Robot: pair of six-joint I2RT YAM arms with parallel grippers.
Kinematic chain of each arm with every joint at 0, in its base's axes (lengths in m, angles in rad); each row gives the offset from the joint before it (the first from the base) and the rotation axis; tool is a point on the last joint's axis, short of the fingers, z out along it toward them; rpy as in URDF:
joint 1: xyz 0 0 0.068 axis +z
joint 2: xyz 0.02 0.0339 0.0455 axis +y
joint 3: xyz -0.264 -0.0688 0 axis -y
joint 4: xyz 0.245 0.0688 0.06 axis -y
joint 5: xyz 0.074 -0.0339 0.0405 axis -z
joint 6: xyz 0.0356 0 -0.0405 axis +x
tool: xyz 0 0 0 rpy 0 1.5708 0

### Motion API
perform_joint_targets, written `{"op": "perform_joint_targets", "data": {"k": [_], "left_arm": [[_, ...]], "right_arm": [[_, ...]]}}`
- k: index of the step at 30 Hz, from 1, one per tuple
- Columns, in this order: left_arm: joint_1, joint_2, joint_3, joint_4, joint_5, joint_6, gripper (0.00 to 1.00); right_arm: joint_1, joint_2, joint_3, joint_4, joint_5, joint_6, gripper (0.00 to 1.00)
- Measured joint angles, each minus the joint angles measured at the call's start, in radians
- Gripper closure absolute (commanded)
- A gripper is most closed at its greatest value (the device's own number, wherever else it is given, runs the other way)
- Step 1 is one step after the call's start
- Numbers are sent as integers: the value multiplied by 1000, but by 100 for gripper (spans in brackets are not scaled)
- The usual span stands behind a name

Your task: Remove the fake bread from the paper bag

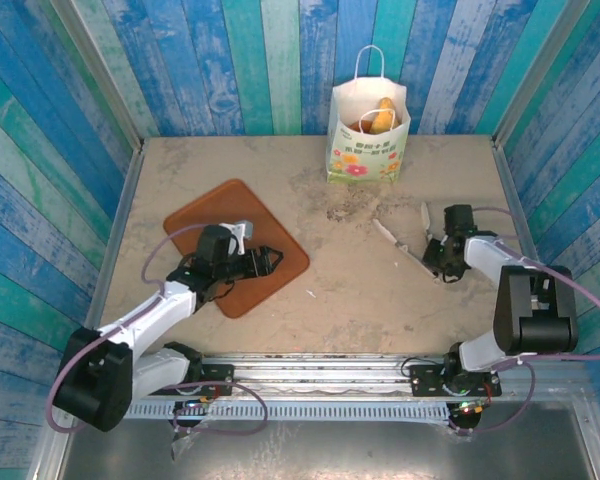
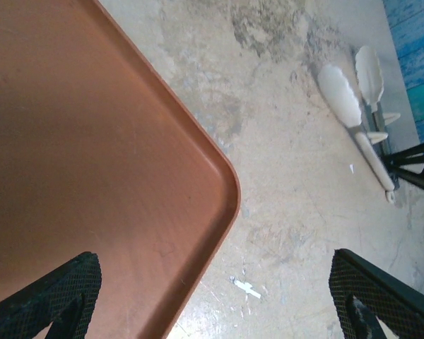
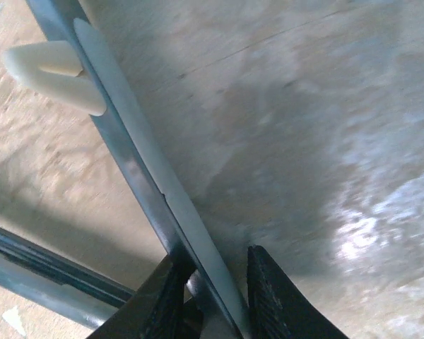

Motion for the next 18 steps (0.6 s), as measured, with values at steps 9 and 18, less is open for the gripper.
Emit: {"op": "perform_joint_targets", "data": {"k": [9, 18], "left_arm": [[-90, 158, 92, -98, -16, 68, 22], [-156, 349, 247, -284, -101, 158, 38]], "right_arm": [[-146, 1, 8, -11, 22, -25, 62], [-179, -199, 13, -109, -56, -93, 37]]}}
